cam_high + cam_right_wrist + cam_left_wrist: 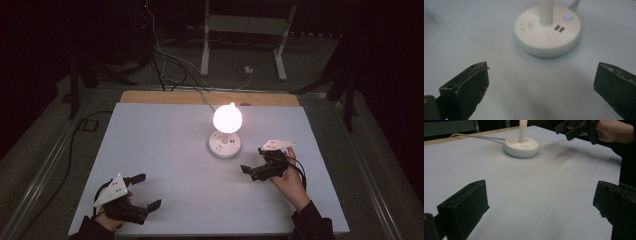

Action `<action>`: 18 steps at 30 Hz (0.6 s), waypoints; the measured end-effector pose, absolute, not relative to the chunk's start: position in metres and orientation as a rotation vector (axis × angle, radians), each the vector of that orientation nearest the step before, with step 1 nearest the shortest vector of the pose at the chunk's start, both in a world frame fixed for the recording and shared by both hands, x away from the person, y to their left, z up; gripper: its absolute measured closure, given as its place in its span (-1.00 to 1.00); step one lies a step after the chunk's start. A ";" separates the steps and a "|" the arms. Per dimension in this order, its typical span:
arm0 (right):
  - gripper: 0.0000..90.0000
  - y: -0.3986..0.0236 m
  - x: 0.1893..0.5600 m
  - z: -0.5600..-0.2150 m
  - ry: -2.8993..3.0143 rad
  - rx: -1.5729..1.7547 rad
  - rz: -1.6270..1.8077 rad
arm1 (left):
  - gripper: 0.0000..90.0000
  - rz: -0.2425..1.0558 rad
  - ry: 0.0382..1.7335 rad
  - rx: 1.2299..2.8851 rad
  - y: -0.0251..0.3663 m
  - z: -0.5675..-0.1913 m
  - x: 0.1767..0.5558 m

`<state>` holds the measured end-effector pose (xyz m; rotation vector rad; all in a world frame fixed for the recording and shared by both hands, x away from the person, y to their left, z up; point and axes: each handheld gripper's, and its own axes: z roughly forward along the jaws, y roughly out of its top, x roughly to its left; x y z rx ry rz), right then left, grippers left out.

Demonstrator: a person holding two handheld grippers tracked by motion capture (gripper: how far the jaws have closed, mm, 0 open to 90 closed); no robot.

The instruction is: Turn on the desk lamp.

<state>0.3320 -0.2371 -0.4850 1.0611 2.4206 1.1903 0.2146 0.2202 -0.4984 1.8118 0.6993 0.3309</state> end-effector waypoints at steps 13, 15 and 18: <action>-1.00 -0.273 0.304 -0.501 2.436 1.126 1.202 | -0.99 0.325 0.705 1.811 0.221 -0.498 0.215; -1.00 -0.278 0.299 -0.504 2.439 1.132 1.187 | -0.99 0.325 0.705 1.811 0.221 -0.498 0.215; -1.00 -0.286 0.291 -0.510 2.477 1.146 1.203 | -0.99 0.330 0.705 1.813 0.221 -0.498 0.215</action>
